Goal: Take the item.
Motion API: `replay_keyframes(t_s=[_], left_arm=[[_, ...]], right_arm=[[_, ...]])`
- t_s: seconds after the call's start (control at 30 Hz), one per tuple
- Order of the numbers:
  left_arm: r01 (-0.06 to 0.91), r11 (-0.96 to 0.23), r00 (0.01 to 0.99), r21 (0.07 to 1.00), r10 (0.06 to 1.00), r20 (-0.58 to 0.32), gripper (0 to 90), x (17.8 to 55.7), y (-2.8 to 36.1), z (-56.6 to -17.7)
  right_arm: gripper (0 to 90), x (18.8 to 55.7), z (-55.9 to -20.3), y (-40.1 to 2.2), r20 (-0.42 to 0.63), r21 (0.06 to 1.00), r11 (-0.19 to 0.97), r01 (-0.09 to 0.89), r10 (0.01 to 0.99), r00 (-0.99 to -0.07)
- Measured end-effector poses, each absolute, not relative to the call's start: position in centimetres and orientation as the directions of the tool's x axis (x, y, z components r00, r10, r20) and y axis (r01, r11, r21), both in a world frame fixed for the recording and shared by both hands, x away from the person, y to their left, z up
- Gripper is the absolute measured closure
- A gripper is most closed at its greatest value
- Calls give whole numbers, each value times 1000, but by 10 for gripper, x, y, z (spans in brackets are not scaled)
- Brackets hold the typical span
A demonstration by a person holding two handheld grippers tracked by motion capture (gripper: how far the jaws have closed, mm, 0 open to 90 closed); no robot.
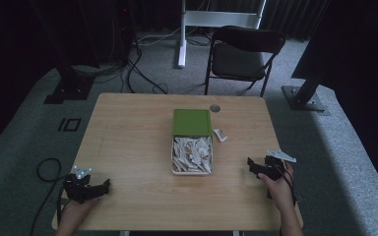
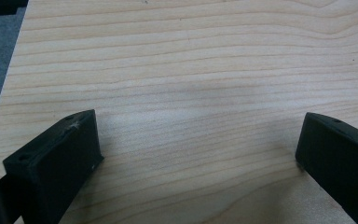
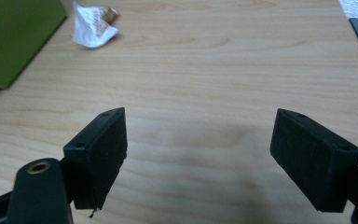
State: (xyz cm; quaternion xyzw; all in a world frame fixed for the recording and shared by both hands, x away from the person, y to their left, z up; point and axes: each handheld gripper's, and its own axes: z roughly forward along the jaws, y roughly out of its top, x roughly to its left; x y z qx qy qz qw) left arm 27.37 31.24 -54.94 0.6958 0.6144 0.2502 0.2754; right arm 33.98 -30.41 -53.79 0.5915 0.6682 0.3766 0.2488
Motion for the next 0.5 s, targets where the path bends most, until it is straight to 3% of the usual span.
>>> replay_keyframes(t_s=[0.5], left_arm=[[718, -96, 121, 690, 993, 12, 7, 274, 313, -549]], right_arm=[[184, 310, -551, -319, 90, 783, -21, 622, 993, -79]])
